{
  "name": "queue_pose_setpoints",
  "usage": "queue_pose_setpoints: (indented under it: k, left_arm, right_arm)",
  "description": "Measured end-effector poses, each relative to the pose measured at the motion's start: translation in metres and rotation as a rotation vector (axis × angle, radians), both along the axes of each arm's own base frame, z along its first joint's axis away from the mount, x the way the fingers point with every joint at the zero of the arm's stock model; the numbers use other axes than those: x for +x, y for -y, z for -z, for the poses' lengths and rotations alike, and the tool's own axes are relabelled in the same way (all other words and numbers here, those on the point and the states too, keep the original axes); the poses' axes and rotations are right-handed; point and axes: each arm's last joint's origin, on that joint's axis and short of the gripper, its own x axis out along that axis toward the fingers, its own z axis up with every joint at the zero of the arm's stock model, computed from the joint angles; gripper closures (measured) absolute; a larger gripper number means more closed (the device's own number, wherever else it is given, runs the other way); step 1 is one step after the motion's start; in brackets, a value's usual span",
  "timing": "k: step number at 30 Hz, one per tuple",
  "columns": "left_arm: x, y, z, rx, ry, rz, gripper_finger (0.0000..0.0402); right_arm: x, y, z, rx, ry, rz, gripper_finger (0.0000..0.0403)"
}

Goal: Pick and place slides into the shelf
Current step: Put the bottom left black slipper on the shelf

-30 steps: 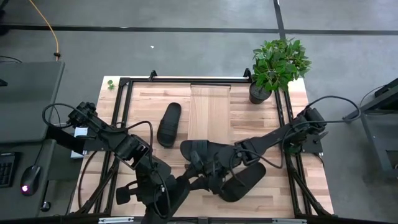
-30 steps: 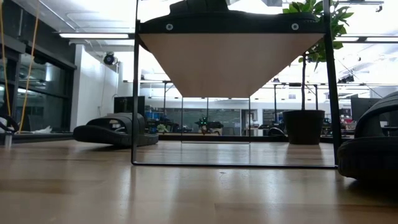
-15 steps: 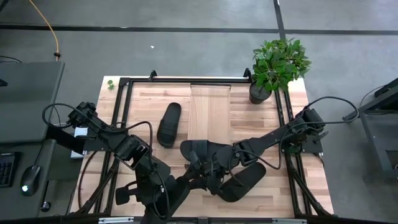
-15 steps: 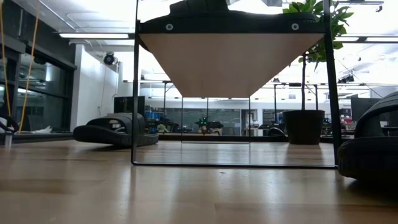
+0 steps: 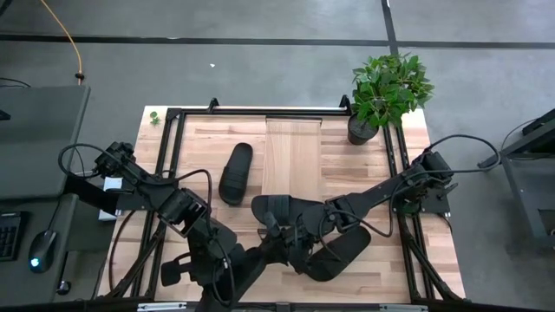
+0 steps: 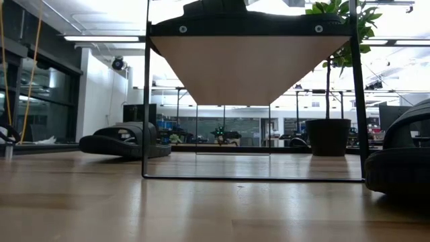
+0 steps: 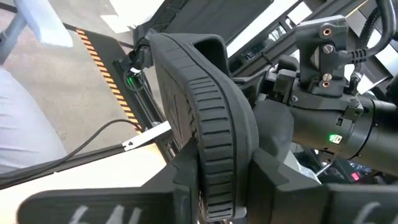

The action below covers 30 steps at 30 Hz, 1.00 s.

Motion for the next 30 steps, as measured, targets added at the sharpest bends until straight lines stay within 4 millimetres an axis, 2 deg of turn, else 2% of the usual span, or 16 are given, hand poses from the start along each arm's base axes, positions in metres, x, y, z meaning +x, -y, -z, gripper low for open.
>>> queue_pose_setpoints:
  k: [14,23,30]
  left_arm:
    - [-0.004,-0.005,0.002,0.107,-0.005,-0.065,0.0287]
    - [-0.012,-0.012,0.0,0.206,-0.011,-0.145,0.0277]
    - [-0.028,-0.024,-0.009,0.293,-0.02,-0.248,0.0277]
  right_arm:
    - [0.005,0.012,0.001,0.029,-0.023,0.041,0.0339]
    - [0.011,0.025,0.001,0.035,-0.025,0.083,0.0339]
    - [0.009,0.029,-0.003,0.033,-0.02,0.103,0.0339]
